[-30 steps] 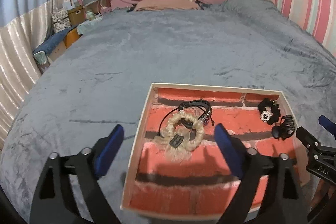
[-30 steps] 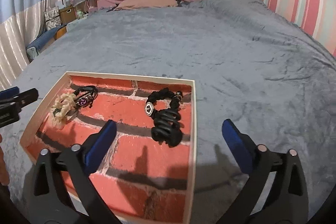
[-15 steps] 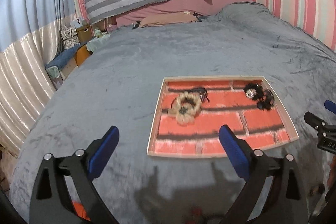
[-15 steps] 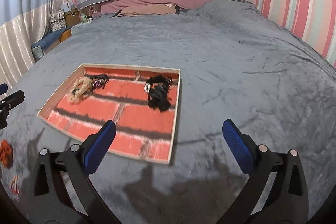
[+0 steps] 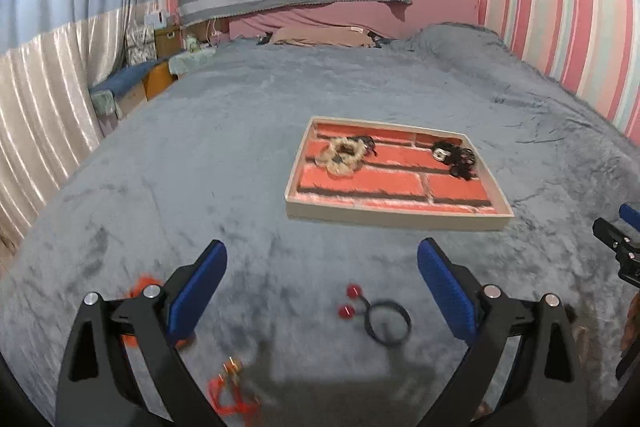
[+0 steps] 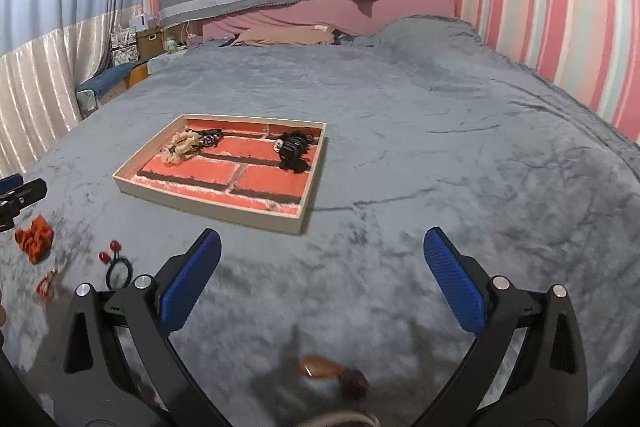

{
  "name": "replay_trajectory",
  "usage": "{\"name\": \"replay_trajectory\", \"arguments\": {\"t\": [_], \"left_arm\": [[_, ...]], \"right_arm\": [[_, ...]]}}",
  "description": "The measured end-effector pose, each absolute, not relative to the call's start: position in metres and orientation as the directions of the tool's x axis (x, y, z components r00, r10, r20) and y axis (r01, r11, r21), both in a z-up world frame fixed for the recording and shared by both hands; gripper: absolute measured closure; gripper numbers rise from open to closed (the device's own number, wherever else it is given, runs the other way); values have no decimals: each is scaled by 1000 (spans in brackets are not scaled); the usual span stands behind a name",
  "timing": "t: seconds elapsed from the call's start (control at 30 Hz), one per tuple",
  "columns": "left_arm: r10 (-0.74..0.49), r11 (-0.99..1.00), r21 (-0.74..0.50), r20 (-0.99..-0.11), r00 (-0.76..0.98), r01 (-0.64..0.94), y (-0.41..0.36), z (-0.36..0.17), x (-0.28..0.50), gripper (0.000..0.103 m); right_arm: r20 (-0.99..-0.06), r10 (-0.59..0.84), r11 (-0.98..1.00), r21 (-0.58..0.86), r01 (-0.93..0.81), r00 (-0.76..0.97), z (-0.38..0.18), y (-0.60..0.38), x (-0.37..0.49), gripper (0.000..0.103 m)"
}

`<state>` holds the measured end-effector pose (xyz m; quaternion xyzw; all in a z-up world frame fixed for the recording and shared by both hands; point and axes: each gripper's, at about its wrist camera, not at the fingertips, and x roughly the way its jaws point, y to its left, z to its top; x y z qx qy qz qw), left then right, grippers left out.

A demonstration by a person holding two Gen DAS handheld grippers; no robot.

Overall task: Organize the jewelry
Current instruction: 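Open both tools and withdraw them from the tray, then move the left tool toward the wooden bead bracelet while the right tool approaches the white watch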

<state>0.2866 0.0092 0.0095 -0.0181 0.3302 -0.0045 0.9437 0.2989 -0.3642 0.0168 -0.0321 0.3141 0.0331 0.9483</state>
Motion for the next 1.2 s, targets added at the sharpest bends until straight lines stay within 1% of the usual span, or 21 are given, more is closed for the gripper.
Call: {"name": "replay_trajectory", "arguments": {"t": [0.1,0.3,0.4,0.47,0.6,0.8,0.93,1.1,1.2], "left_arm": [[-37,997,-76,-625,780,-14,11,3,264,9],[-34,995,-96,-618,786,-32,7,-6,220,9],[-33,996,-83,-612,790,-23,-2,-12,201,9],[-30,998,-63,-615,788,-12,-11,-19,191,9],[-50,998,-68,-633,773,9,-24,-35,182,9],[-49,998,-67,-645,763,7,-34,-51,172,9],[-65,997,-82,-661,748,14,-35,-62,170,9],[-94,993,-114,-674,733,23,-36,-68,169,9],[-98,993,-115,-682,724,26,-38,-74,167,9]], "right_arm": [[-582,7,997,-54,-46,813,15,-373,274,4],[-563,-35,999,-46,12,825,2,-386,232,4],[-564,-32,999,-26,22,825,-8,-391,218,4],[-565,-46,999,-38,30,824,-15,-392,210,4],[-573,-54,997,-71,17,818,-28,-395,199,4],[-579,-14,1000,10,24,815,-37,-410,192,4],[-581,-54,998,-22,50,812,-42,-412,192,4],[-592,-51,999,-15,52,804,-46,-421,189,4],[-594,-74,997,-41,61,801,-50,-425,186,4]]}}
